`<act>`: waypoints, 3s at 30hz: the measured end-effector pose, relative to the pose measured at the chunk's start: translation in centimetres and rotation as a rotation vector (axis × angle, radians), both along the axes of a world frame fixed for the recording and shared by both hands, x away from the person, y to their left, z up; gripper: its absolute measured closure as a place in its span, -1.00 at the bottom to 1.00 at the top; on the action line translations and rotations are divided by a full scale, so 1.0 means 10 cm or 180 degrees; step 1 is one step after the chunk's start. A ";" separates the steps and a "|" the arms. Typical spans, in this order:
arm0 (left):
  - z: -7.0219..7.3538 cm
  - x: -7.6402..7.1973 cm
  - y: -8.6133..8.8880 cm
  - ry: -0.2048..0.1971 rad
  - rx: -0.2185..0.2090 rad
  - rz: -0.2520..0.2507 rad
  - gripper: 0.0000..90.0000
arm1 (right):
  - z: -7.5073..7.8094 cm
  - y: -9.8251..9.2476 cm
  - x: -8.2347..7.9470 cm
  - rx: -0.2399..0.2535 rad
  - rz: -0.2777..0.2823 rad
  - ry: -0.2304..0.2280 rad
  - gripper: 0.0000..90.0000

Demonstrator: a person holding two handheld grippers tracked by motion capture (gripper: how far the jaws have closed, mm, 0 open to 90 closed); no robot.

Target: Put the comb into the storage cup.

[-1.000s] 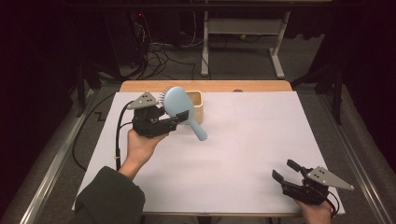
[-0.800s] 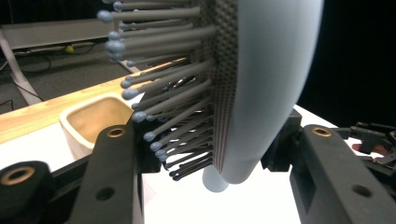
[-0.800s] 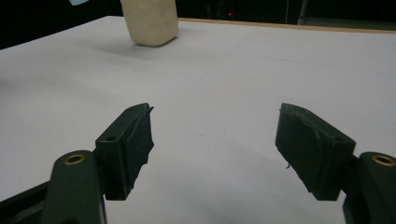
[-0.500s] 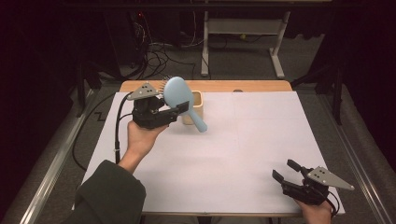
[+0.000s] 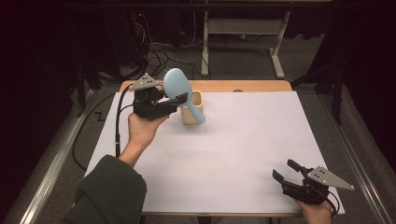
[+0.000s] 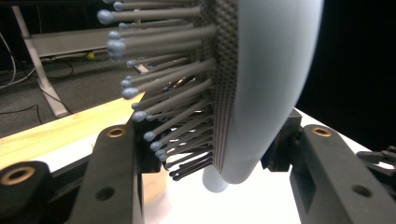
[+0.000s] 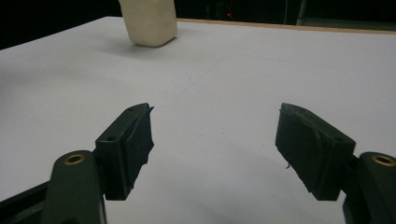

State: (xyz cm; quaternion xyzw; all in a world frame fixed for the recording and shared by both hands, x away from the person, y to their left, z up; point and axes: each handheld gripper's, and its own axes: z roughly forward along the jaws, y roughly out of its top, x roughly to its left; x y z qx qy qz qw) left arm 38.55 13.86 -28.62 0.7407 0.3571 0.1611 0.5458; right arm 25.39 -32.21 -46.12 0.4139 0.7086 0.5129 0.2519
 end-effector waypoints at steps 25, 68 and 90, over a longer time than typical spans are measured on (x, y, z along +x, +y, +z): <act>0.04 0.29 0.06 0.0034 -0.0053 0.0301 0.16 | 0.00 0.00 0.00 -0.0004 -0.0008 0.0000 -0.38; -0.23 0.72 0.03 0.0110 0.0007 0.0737 0.16 | 0.00 0.00 0.01 -0.0004 0.0018 0.0001 -0.39; -0.39 0.81 -0.11 0.0279 0.0208 0.0727 0.15 | 0.00 0.00 0.00 0.0023 0.0020 -0.0007 -0.39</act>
